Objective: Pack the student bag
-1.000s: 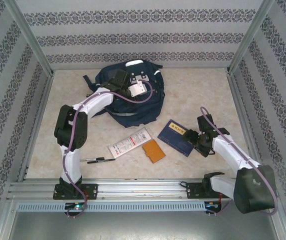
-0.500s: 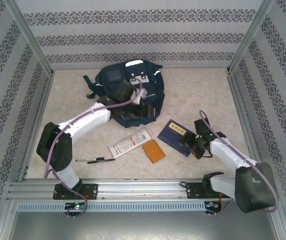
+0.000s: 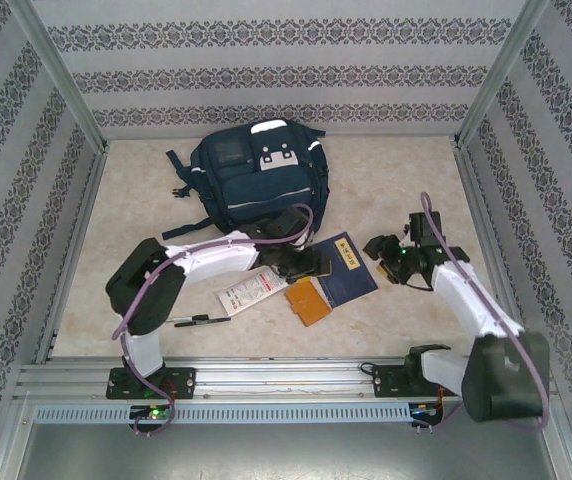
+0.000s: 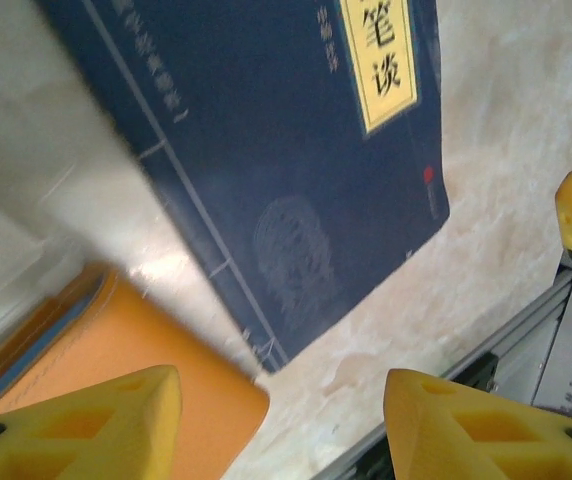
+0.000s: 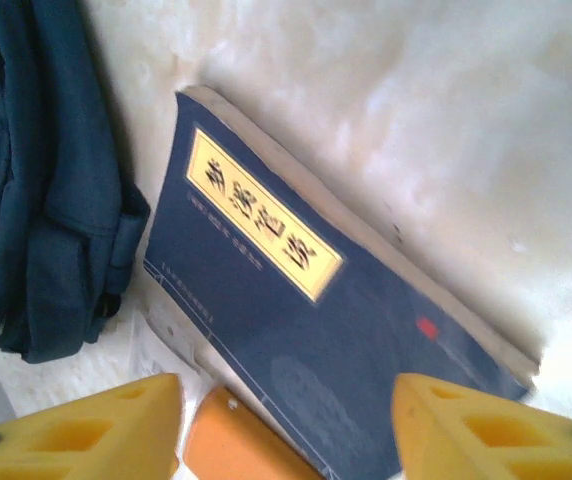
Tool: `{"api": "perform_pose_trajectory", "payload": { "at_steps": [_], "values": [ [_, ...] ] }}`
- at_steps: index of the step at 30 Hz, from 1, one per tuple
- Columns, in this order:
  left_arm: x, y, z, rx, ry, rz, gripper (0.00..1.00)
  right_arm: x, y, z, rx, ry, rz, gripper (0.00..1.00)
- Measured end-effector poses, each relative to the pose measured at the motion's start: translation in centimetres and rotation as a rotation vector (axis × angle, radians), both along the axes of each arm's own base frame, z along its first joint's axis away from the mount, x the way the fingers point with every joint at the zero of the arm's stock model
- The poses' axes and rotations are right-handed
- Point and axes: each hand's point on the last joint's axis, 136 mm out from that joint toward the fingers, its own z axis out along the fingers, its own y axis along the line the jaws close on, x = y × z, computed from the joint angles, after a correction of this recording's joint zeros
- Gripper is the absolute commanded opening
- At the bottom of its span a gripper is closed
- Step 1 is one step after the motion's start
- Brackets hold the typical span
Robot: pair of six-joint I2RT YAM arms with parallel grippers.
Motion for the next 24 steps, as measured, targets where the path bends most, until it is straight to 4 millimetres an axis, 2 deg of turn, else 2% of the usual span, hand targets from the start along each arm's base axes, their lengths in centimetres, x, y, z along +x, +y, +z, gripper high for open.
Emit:
{"api": "perform_pose_trajectory", "payload": {
  "at_steps": [3,6,9,13,18,24],
  "values": [
    [1.9,-1.3,-0.7,0.014,-0.013,0.022,0.53,1.4,0.5,-1.5,-0.032,0.028,0.095,0.54],
    [3.4,-2.0,-1.4,0.035,-0.03,0.049,0.51,1.8,1.3,-3.1,-0.067,0.053,0.196,0.55],
    [4.0,-1.2,-2.6,0.11,-0.031,0.087,0.52,1.3,2.0,-4.3,-0.102,0.069,0.28,0.56],
    [4.2,-0.2,-3.8,0.195,-0.033,0.12,0.54,0.7,1.8,-5.7,-0.146,0.094,0.338,0.55],
    [3.8,0.1,-5.1,0.235,-0.002,0.133,0.55,0.5,1.3,-6.4,-0.183,0.113,0.368,0.38],
    [4.1,-1.2,-5.4,0.227,0.023,0.116,0.54,0.2,1.1,-6.6,-0.178,0.137,0.363,0.3]
  ]
}}
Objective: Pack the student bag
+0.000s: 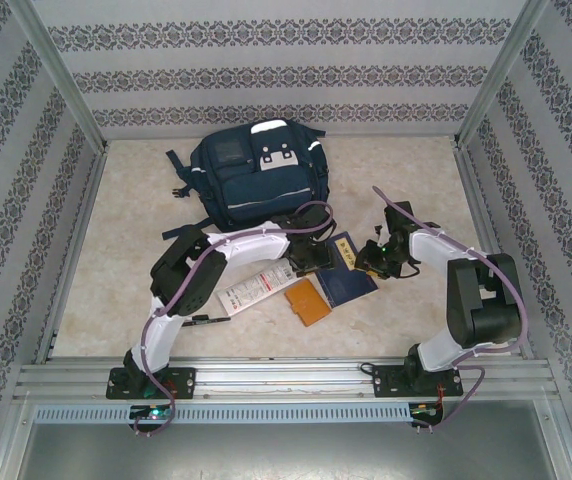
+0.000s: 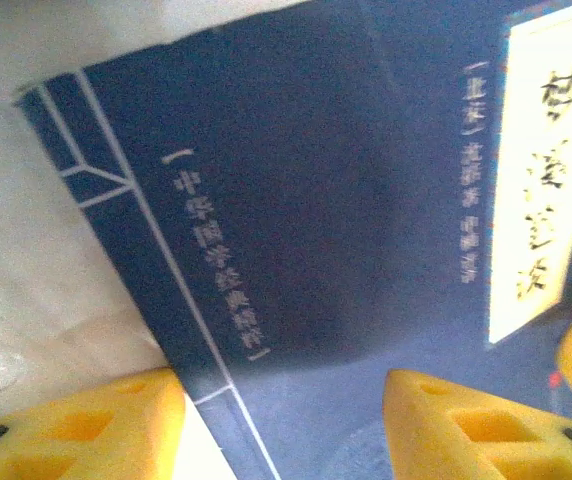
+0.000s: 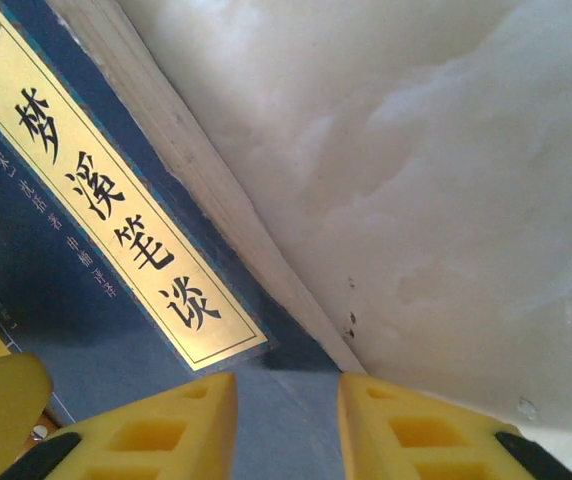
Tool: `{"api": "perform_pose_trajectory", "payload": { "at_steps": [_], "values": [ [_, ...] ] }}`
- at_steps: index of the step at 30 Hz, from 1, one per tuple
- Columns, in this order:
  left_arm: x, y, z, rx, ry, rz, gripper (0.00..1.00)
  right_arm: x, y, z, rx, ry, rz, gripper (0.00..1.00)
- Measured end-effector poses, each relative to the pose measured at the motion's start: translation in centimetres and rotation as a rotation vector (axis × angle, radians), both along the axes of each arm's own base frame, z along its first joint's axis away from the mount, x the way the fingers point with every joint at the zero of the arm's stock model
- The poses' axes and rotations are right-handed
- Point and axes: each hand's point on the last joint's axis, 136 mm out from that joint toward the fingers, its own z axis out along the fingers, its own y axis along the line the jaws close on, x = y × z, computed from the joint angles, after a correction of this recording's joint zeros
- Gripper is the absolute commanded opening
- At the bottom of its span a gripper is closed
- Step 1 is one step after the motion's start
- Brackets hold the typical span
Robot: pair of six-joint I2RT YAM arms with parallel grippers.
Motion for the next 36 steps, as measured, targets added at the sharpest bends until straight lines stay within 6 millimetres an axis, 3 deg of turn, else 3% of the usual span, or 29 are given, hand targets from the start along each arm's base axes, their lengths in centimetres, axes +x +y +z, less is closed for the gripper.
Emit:
{"api": "perform_pose_trajectory", "payload": {
  "at_steps": [6,18,21,25,30,32,36],
  "values": [
    [0.0,-0.2,0.0,0.014,0.016,-0.022,0.52,-0.3,0.0,-0.1,0.033,0.009,-0.022,0.28],
    [0.0,-0.3,0.2,-0.042,0.023,-0.037,0.54,-1.3,1.9,0.0,0.221,0.025,-0.076,0.24],
    [0.1,-0.6,0.3,-0.064,0.002,-0.042,0.54,-1.8,2.1,0.2,0.233,0.042,-0.07,0.28],
    [0.2,-0.7,0.2,-0.067,-0.01,-0.057,0.54,-2.4,1.4,1.6,0.184,0.021,-0.051,0.4],
    [0.1,-0.6,0.1,-0.069,-0.015,-0.06,0.54,-0.4,0.2,3.4,0.091,-0.069,-0.02,0.4],
    [0.1,-0.6,0.1,-0.069,-0.016,-0.06,0.55,0.0,0.1,2.8,0.075,-0.06,-0.011,0.39],
    [0.1,-0.6,0.1,-0.07,-0.016,-0.06,0.55,-0.7,0.0,-0.3,0.014,0.034,0.025,0.38]
  ]
}}
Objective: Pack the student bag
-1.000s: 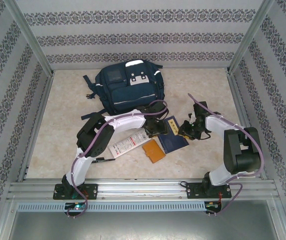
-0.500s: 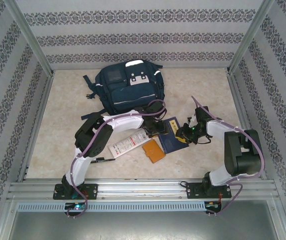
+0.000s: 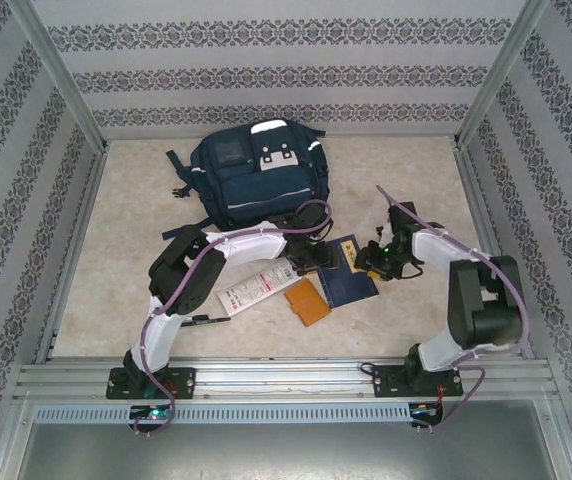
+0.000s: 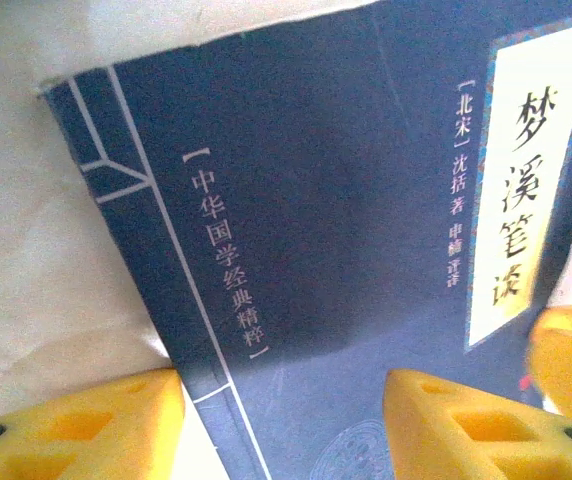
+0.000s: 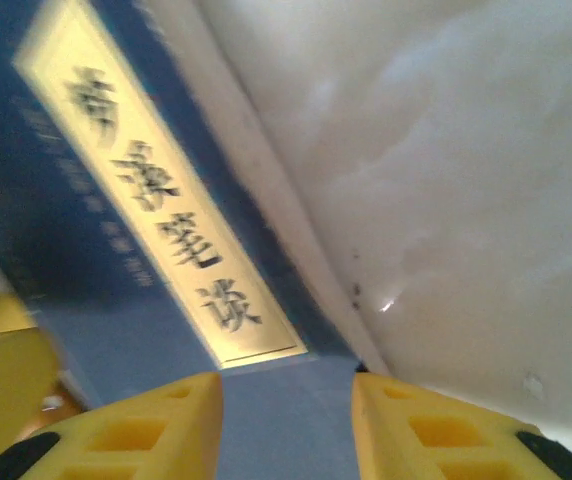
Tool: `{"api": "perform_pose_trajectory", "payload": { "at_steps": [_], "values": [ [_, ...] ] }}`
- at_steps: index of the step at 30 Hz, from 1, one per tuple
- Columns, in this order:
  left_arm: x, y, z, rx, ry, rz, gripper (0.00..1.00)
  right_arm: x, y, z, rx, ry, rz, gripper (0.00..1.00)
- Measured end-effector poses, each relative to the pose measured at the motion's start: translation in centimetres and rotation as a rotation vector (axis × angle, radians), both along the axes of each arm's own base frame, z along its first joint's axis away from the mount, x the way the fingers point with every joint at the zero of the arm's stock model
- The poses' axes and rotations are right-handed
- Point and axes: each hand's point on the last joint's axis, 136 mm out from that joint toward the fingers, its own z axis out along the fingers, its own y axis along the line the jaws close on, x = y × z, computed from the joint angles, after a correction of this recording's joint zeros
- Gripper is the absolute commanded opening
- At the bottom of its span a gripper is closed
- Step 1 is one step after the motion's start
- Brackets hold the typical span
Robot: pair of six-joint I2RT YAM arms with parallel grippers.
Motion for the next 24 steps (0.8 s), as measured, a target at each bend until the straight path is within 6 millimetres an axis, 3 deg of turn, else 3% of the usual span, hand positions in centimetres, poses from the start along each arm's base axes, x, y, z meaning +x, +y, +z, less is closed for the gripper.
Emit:
{"api": "perform_pose_trajectory", "payload": {
  "at_steps": [12,19,24],
  "values": [
    [0.2,0.1,-0.2,0.003,-0.01,0.017,0.58,0.1,0.2,0.4,-0.131,-0.009,0.102,0.44],
    [0.2,0.1,-0.2,-0.01,-0.014,0.034,0.58,0.7,-0.1,1.9,-0.16,-0.044,0.127,0.47],
    [0.2,0.1,-0.1,-0.015,-0.011,0.041,0.57,0.8,-0.1,0.2,-0.173,0.004,0.155,0.44]
  ]
}}
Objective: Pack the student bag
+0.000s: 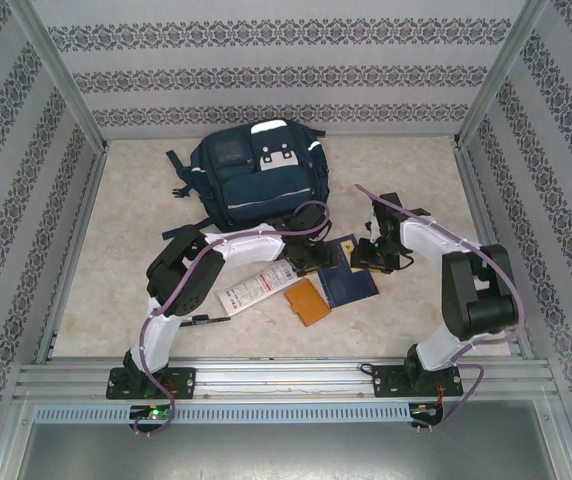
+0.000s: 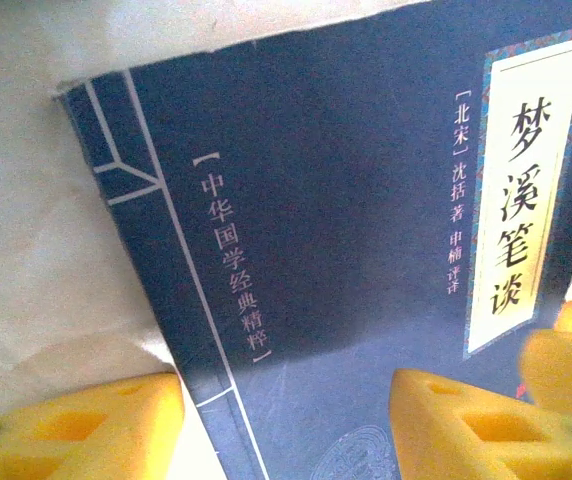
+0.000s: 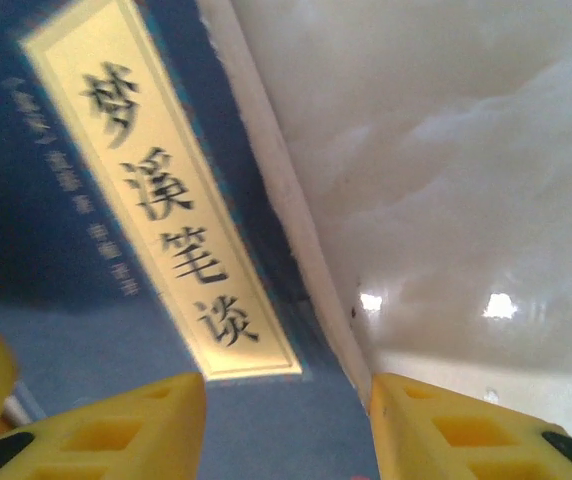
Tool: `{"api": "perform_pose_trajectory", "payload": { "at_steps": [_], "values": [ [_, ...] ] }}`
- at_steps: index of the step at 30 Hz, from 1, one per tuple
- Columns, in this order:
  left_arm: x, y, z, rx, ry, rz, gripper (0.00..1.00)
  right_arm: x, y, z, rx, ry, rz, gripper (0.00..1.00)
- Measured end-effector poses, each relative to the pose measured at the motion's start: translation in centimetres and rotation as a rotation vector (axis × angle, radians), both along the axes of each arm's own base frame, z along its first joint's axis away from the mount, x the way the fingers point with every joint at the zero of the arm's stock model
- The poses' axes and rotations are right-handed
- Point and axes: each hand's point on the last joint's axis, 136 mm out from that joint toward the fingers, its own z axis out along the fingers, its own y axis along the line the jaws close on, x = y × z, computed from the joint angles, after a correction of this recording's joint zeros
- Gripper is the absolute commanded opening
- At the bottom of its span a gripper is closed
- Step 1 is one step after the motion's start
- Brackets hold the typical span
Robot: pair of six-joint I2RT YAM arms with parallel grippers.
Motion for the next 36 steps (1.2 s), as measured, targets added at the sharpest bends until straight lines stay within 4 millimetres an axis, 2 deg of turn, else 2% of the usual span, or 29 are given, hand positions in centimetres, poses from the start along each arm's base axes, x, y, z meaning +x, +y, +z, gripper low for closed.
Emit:
{"api": "perform_pose_trajectory", "payload": {
  "at_steps": [2,5,12,15,19,22,24,27,30,31,33,36],
  "values": [
    [0.0,0.0,0.0,-0.002,0.005,0.004,0.57,-0.4,0.0,-1.1,-0.018,0.039,0.012,0.39],
    [0.0,0.0,0.0,-0.003,0.009,0.008,0.57,-0.1,0.0,-0.8,-0.032,0.028,0.021,0.32],
    [-0.2,-0.2,0.1,-0.019,0.011,-0.02,0.54,-1.0,0.8,-0.8,0.058,0.077,-0.002,0.29],
    [-0.1,-0.1,0.2,-0.027,0.014,-0.031,0.48,-1.3,1.1,-0.9,0.118,0.097,-0.041,0.29],
    [0.0,-0.1,0.0,-0.031,0.006,-0.048,0.3,-1.3,1.0,-0.9,0.149,0.105,-0.073,0.31],
    [0.5,-0.1,0.0,-0.028,-0.029,-0.062,0.15,-1.3,1.0,-0.8,0.154,0.092,-0.078,0.36],
    [1.1,-0.4,0.8,-0.045,-0.07,-0.081,0.09,-1.4,0.9,-0.4,0.156,0.069,-0.082,0.46],
    [1.6,-1.4,3.1,-0.061,-0.162,-0.138,0.06,-1.4,1.0,1.2,0.174,-0.004,-0.078,0.6],
    [2.4,-1.9,7.2,-0.075,-0.28,-0.186,0.02,-0.7,1.3,5.0,0.218,-0.172,-0.063,0.78],
    [2.6,-1.9,9.4,-0.088,-0.331,-0.203,0.0,-0.5,1.5,6.7,0.242,-0.245,-0.05,0.83],
    [2.7,-1.4,13.8,-0.122,-0.431,-0.23,0.0,-0.4,2.3,9.9,0.309,-0.386,-0.018,0.85],
    [2.0,-0.3,20.5,-0.214,-0.564,-0.285,0.0,-0.5,3.7,14.3,0.426,-0.585,0.055,0.92]
  ]
}}
